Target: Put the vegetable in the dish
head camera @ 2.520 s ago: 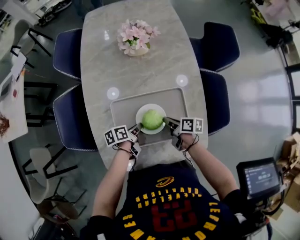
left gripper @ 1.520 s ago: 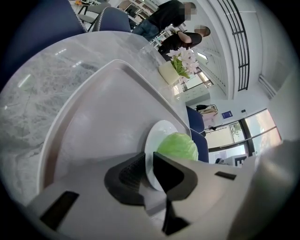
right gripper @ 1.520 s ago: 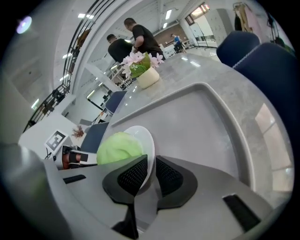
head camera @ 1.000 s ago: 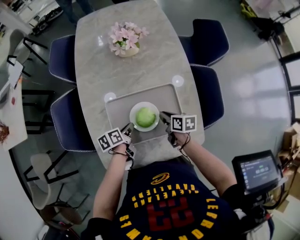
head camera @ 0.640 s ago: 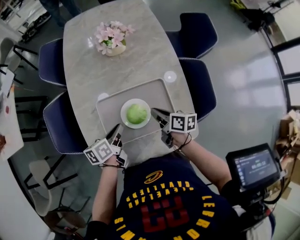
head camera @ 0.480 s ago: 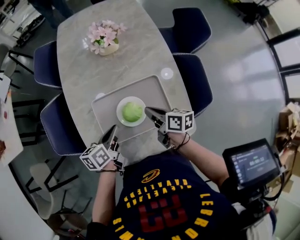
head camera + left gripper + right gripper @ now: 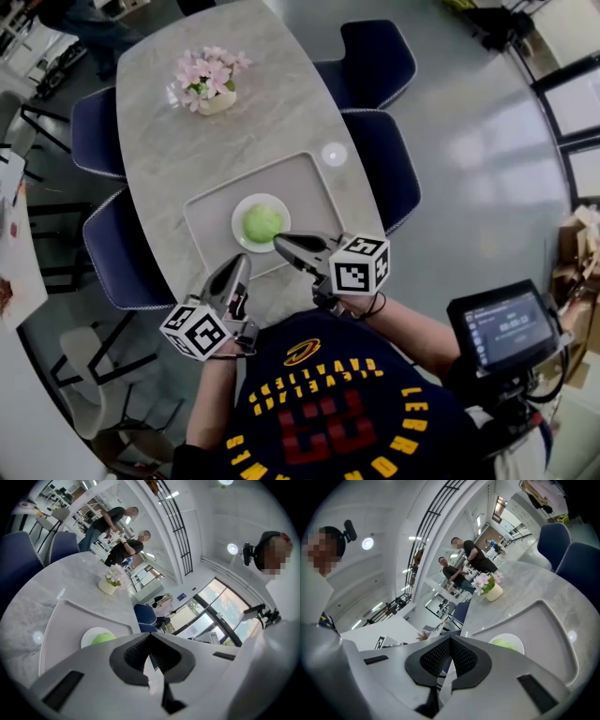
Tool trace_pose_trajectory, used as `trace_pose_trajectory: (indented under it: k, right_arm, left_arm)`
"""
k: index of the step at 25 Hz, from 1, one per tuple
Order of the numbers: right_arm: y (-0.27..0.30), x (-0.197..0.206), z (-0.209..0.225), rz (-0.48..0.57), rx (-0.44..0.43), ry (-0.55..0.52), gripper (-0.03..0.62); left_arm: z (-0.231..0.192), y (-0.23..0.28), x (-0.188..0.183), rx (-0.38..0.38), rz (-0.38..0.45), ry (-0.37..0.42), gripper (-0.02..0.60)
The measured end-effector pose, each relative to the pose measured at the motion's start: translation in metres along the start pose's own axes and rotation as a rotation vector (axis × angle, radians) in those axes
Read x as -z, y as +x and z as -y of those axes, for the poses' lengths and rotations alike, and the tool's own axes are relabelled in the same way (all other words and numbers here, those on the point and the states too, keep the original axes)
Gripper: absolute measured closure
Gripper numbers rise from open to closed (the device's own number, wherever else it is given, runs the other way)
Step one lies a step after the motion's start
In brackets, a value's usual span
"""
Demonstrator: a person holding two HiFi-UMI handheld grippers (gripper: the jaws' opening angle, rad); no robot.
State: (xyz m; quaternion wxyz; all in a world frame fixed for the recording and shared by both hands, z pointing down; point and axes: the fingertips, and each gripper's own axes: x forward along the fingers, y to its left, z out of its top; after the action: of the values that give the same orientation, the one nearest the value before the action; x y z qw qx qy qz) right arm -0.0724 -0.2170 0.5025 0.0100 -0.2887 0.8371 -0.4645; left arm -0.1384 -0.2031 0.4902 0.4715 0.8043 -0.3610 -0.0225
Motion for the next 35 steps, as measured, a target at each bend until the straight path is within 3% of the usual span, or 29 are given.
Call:
trace_pose_trajectory:
  k: [4, 8, 11, 17, 35]
  right_arm:
    - [-0.017, -0.009, -0.046, 0.01, -0.031, -0.12, 0.589]
    - [-0.036, -0.005, -0.074, 0.038, -0.03, -0.133, 0.589]
    - [-0.034, -0.023, -0.075, 0.078, -0.062, -0.16, 0.589]
    - [-0.039, -0.038, -0.075, 0.12, -0.078, -0.149, 0.589]
    - [-0.041, -0.043, -0.073, 0.153, -0.063, -0.184, 0.589]
  left_arm:
    - [0.054, -0.013, -0.008, 0.085, 0.026, 0.112, 0.581]
    - [0.089, -0.031, -0.006, 0.132, 0.016, 0.189, 0.581]
    - [0.093, -0.028, -0.019, 0.161, 0.075, 0.228, 0.581]
    - [0.078, -0.027, -0.019, 0.149, 0.113, 0.153, 0.581]
    - [0.083, -0.025, -0.026, 0.155, 0.129, 0.195, 0.581]
